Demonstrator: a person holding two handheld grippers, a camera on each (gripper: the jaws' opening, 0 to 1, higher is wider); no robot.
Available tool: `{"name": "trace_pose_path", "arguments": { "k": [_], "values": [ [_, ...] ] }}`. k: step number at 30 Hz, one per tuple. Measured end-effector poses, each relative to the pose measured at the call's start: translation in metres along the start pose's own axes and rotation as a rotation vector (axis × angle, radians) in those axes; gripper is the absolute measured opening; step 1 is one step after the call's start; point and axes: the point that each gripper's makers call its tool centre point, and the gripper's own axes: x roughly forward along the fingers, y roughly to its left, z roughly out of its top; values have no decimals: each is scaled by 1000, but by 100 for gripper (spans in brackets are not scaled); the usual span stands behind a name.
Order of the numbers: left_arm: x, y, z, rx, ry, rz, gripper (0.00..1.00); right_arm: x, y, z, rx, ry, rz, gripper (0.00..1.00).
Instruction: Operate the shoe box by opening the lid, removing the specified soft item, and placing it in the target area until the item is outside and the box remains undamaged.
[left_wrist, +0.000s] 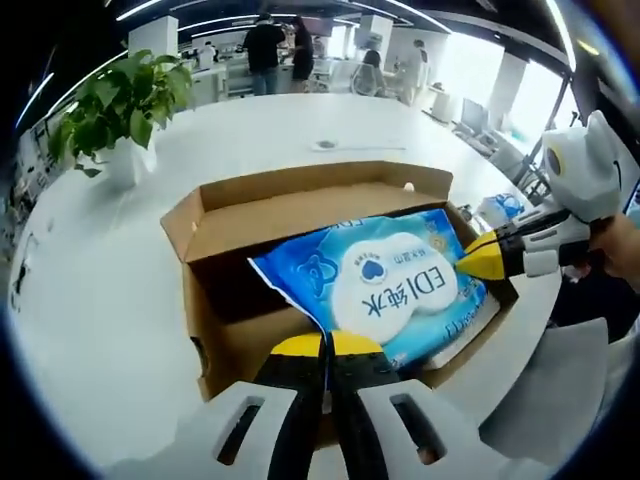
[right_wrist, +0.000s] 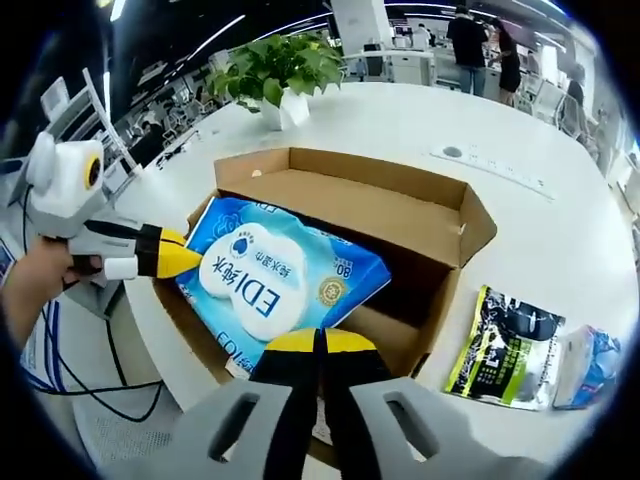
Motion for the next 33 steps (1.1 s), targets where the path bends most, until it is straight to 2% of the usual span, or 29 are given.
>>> {"name": "trace_pose_path", "arguments": {
  "k": [19, 33],
  "values": [
    [-12, -40, 19, 38, -39, -40, 0, -44, -17, -7, 38, -41, -50, 0],
    [-4, -80, 40, 61, -63, -85, 0, -77, -51, -9, 76, -62, -93, 0]
  ]
}}
